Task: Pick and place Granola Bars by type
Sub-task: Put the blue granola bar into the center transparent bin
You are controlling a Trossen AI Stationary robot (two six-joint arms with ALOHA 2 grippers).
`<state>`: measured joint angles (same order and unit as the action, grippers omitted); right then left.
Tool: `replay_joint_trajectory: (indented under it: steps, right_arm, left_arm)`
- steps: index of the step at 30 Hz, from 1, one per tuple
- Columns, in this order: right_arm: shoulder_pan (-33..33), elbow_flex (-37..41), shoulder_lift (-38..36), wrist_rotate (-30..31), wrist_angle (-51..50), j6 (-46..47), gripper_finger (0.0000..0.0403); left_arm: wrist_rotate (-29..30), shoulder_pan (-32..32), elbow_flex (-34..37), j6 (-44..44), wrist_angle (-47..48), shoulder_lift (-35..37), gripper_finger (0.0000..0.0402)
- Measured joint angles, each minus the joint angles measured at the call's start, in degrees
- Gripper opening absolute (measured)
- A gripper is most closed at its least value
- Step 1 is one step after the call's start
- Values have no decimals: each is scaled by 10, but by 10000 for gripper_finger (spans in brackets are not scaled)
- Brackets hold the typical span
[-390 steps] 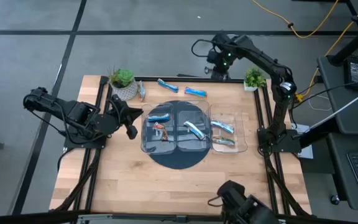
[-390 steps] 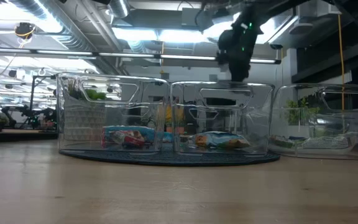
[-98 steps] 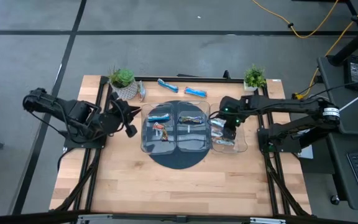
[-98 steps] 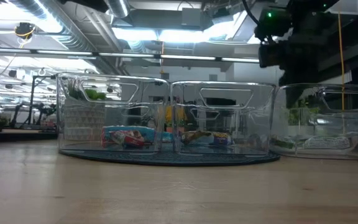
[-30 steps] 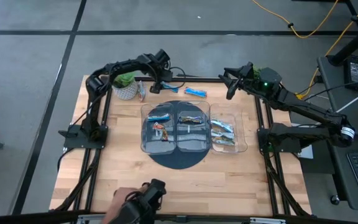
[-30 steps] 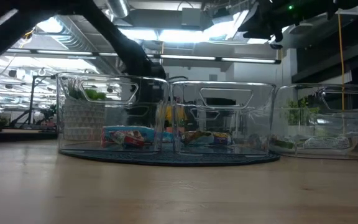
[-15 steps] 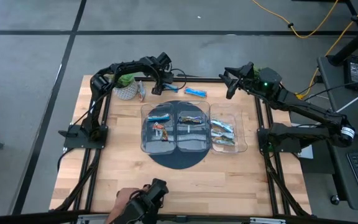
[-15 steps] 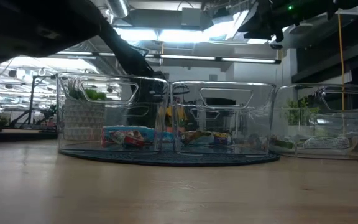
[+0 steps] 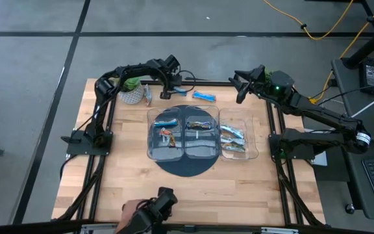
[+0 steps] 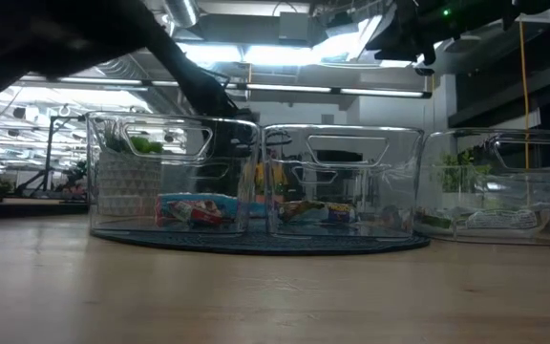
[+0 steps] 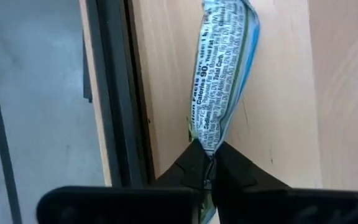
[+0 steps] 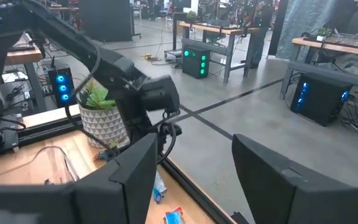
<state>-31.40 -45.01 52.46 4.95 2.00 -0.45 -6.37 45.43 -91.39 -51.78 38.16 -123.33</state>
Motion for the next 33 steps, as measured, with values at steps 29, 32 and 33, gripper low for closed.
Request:
replay_joint_trajectory:
  steps: [29,32,33]
  right_arm:
    - [-21,0,1,1,-12,-52,211]
    - [-29,0,1,1,-12,-52,211]
    - [-32,0,1,1,-12,-52,211]
  left_arm:
    - [-23,-39,-393,78,230,1,3]
    - [-23,-49,-427,80,254,2,3]
    - [-23,-51,-435,83,262,4,3]
